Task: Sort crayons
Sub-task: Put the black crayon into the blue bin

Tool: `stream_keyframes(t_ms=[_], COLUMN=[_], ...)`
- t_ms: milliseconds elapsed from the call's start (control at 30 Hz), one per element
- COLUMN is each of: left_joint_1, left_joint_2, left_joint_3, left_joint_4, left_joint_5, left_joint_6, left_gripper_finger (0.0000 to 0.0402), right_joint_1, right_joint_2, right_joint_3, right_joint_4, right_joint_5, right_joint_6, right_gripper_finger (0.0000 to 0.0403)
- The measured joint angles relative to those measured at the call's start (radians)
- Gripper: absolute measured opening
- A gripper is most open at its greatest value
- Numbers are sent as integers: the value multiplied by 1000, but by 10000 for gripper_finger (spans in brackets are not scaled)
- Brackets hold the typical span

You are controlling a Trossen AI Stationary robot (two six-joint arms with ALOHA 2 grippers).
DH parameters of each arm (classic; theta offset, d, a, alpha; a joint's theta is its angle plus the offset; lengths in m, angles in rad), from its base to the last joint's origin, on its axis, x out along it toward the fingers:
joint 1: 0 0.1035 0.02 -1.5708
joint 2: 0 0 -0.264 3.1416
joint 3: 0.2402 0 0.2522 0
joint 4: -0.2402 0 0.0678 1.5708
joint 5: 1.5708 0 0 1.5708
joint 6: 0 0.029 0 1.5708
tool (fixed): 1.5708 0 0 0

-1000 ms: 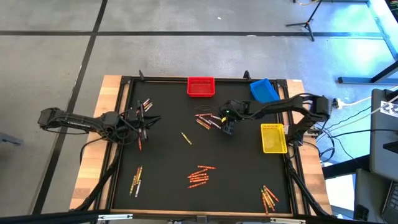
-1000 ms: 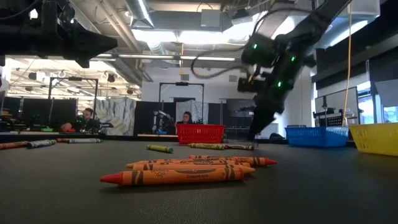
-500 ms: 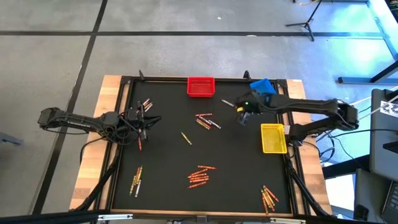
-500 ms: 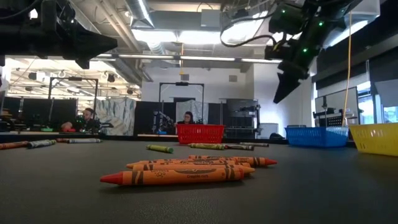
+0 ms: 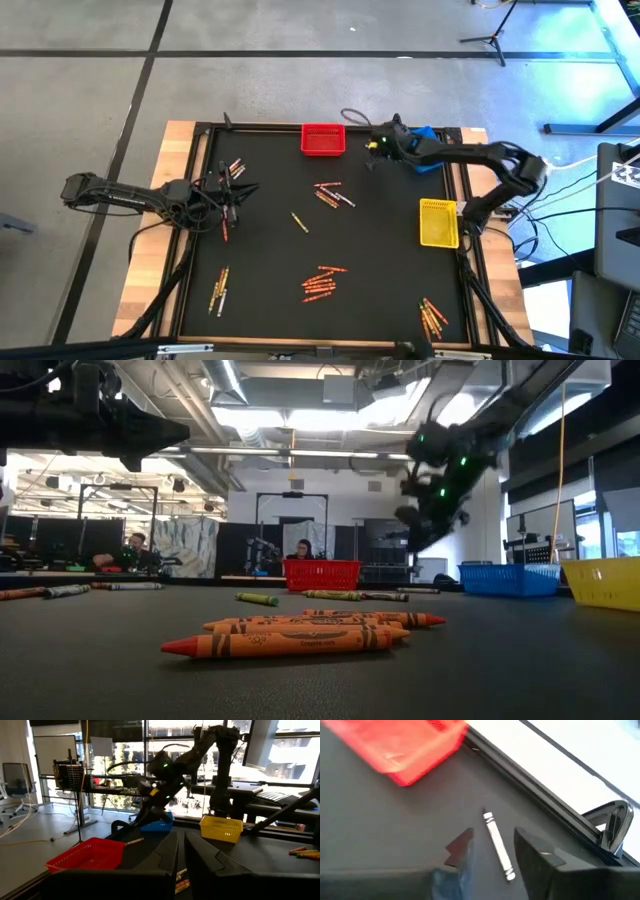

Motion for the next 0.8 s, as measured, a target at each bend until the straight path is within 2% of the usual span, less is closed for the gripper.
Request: stream_keyframes(t_ms=[100,233,400,800], left_joint_1=[0,0,0,0], left_joint_2=[0,0,0,0], left_joint_3=[0,0,0,0], left_joint_4=[0,0,0,0], left_joint_5=[0,0,-2,0], left_joint_6=[0,0,8,7], left_gripper_finger=[25,25,25,25], right_joint_1=[-89,-187,-234,-225], right_joint_2=[71,152,209,267], right_joint_3=[0,23,63,71], right_joint_4=[65,95,94,91], right_joint_5=[-59,-191,-300,-315], right_joint_6=[-13,-14,-24,-68], right_gripper_finger=[164,166,160,158])
